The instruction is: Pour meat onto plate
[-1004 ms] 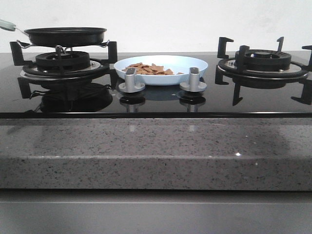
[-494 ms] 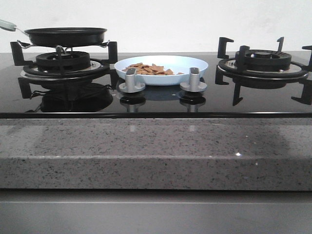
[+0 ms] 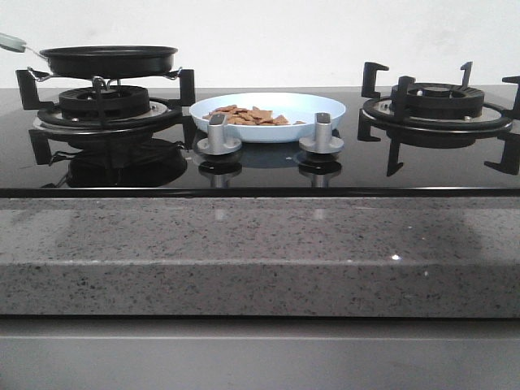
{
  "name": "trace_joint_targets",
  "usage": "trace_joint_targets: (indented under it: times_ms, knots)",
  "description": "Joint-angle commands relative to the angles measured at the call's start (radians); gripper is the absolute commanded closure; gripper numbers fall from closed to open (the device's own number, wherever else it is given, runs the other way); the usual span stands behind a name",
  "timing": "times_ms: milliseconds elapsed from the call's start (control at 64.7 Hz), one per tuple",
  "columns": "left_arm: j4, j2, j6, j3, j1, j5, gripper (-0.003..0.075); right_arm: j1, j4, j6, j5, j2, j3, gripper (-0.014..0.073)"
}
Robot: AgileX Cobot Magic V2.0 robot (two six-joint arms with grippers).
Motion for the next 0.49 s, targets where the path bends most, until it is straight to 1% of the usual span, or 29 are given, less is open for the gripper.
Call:
trace_joint_targets:
  times_ms: [0,108,479]
  knots:
    - [-0.008,-0.017,-0.009,0.005,-0.002,-0.116,0.0741,-0.001,0.024,-0.006,-0.054,0.001,-0.026,0.0713]
    - [-0.008,-0.017,-0.009,0.005,-0.002,-0.14,0.0741,-0.001,0.024,-0.006,-0.054,0.001,-0.026,0.0713]
    - [-0.008,-0.015,-0.009,0.005,0.0,-0.138,0.0741,-0.001,0.024,-0.006,-0.054,0.001,-0.026,0.0713]
